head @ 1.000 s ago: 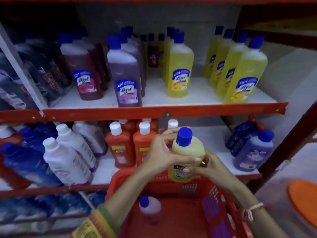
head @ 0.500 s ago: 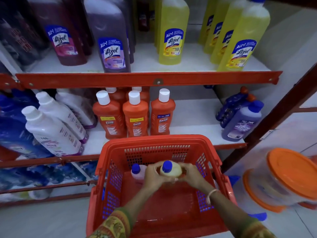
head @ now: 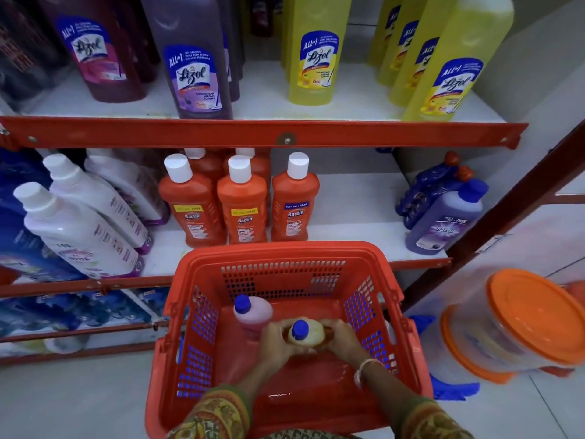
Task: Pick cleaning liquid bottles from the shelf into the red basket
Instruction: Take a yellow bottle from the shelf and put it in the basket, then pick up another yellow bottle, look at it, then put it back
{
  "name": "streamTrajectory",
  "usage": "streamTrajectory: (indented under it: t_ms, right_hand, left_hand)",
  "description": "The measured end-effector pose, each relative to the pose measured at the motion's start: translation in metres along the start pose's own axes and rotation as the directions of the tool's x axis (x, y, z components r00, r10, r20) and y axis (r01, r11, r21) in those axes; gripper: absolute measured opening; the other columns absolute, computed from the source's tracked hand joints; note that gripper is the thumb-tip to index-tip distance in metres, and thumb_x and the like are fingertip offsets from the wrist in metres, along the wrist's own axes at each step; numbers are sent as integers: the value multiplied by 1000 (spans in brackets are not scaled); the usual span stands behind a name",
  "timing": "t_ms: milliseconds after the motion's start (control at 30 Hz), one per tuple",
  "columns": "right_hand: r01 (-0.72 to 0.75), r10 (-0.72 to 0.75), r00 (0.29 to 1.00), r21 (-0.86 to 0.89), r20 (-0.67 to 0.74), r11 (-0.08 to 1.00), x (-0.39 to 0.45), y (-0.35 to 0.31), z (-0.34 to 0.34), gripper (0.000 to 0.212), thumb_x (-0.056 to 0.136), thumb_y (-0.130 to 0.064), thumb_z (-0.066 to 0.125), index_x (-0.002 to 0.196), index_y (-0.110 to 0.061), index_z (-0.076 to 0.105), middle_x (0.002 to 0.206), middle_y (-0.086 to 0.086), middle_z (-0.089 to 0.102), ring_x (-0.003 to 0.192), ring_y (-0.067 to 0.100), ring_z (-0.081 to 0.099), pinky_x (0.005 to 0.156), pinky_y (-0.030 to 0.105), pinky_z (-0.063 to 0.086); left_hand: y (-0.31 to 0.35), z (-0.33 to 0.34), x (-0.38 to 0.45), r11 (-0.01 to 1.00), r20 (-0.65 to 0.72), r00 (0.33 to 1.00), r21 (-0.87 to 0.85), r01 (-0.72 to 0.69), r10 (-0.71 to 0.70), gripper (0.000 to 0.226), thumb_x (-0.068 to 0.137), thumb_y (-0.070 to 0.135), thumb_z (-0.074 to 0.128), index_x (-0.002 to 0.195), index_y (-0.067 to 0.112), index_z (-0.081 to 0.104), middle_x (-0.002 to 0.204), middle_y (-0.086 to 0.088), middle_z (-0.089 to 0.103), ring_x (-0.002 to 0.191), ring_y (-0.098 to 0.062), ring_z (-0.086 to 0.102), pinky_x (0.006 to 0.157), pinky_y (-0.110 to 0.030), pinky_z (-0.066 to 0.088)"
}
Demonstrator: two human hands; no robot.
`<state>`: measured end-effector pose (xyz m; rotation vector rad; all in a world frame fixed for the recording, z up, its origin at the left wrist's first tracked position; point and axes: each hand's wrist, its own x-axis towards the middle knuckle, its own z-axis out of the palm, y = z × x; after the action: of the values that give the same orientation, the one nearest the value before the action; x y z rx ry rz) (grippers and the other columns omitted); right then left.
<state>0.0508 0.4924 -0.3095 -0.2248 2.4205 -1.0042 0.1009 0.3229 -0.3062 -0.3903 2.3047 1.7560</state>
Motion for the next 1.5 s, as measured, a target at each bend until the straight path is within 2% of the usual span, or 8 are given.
streamTrajectory:
  t_ms: [233,433,667,867,1167,1267,1367,1500]
  right_hand:
    - [13,0,998,-192,67,981,5,-2,-6,52,59,-21,87,107,-14,71,105,9,76,100,18,67,80,24,47]
    - [178,-125,970,-256,211,950,7,-24,-47,54,65,-8,80,118,-15,66,120,2,70,111,14,62,88,14,42]
    - [308,-306,952,74,-26,949,-6,-96,-132,46,70,-8,83,112,-20,68,109,-3,72,91,2,69,81,16,53]
    - [506,-398,818,190,-415,842,-7,-149,-206,31,73,-14,80,102,-15,72,101,0,76,95,9,71,85,24,56]
    - [672,-312,533,170,-786,721,8,-186,-306,29,76,-9,76,104,-12,70,98,8,75,91,14,71,76,7,52]
    - [640,-153,397,154,-905,753,14,-190,-329,30,78,-13,77,105,-11,67,101,11,72,96,20,67,67,3,49]
    - [547,-21,283,143,-959,825,21,-185,-342,49,74,-24,80,117,-11,59,118,10,63,108,22,60,81,24,49]
    - [524,-30,414,212,-910,825,36,-178,-362,77,72,-26,82,136,-13,42,127,2,53,116,20,54,91,38,49]
  left_hand:
    - [4,-5,-5,989,53,998,143,-31,24,63,47,13,93,106,21,71,94,8,74,77,11,63,71,-6,44]
    - [20,-29,-5,964,119,992,256,-71,42,49,70,-9,66,112,16,67,102,5,69,95,-6,61,91,-27,50]
    - [83,-78,2,888,57,941,315,-335,335,48,76,-5,65,110,29,66,108,9,71,94,1,64,83,-21,52]
    - [190,-99,13,598,-40,670,492,-632,741,35,84,16,66,119,24,64,116,15,63,109,3,54,97,-7,34]
    - [295,-116,75,341,-137,338,657,-672,931,33,90,25,53,123,20,60,126,4,61,122,-7,49,110,-33,32]
    - [304,-121,100,332,-144,345,742,-582,928,34,91,32,49,121,20,60,125,4,62,120,-11,51,110,-45,31]
    - [304,-130,120,405,-208,419,789,-462,884,42,91,39,39,118,19,62,121,2,65,116,-16,55,108,-50,35]
    - [296,-137,133,375,-214,465,881,-288,859,55,97,46,23,110,16,67,110,0,71,107,-18,62,108,-47,27]
